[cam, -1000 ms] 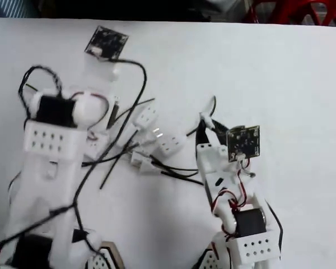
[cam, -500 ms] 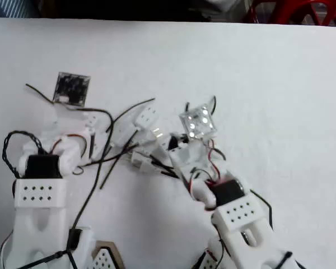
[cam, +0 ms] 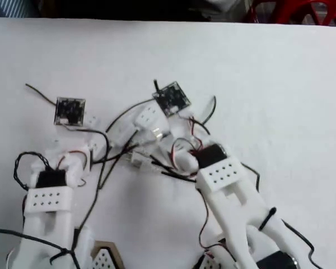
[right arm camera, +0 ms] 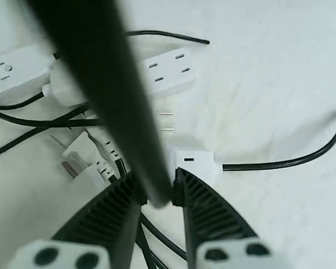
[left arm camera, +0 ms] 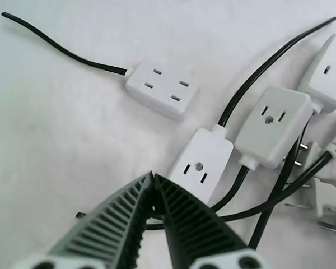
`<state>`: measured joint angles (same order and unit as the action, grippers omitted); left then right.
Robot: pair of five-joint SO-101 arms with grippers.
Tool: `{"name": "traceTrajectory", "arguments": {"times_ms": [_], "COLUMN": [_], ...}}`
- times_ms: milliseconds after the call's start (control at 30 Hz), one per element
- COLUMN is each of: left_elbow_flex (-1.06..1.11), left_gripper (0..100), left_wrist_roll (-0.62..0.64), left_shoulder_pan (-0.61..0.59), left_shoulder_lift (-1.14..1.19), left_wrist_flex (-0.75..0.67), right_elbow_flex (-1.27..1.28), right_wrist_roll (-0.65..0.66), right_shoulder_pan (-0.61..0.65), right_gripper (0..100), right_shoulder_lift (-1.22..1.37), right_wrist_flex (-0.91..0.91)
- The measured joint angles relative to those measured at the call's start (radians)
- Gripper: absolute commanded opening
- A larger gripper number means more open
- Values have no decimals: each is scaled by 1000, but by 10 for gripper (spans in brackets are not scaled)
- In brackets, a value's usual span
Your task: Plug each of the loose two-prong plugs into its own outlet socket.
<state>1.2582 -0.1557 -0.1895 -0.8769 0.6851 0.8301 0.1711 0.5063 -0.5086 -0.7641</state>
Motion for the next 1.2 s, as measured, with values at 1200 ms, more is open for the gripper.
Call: {"name": "traceTrajectory", "arguments": {"times_ms": [1200], "left_elbow_flex": [29], "left_gripper": [23], "left_wrist_roll": [0], "left_shoulder_pan": [0], "left_shoulder_lift": [-3], "left_wrist_flex": [-68], "right_elbow_flex": [-29], "right_wrist_roll": [49], "right_shoulder_pan": [0], "right_gripper": [17], "right_shoulder_lift": [267], "right_wrist_flex": [141]}}
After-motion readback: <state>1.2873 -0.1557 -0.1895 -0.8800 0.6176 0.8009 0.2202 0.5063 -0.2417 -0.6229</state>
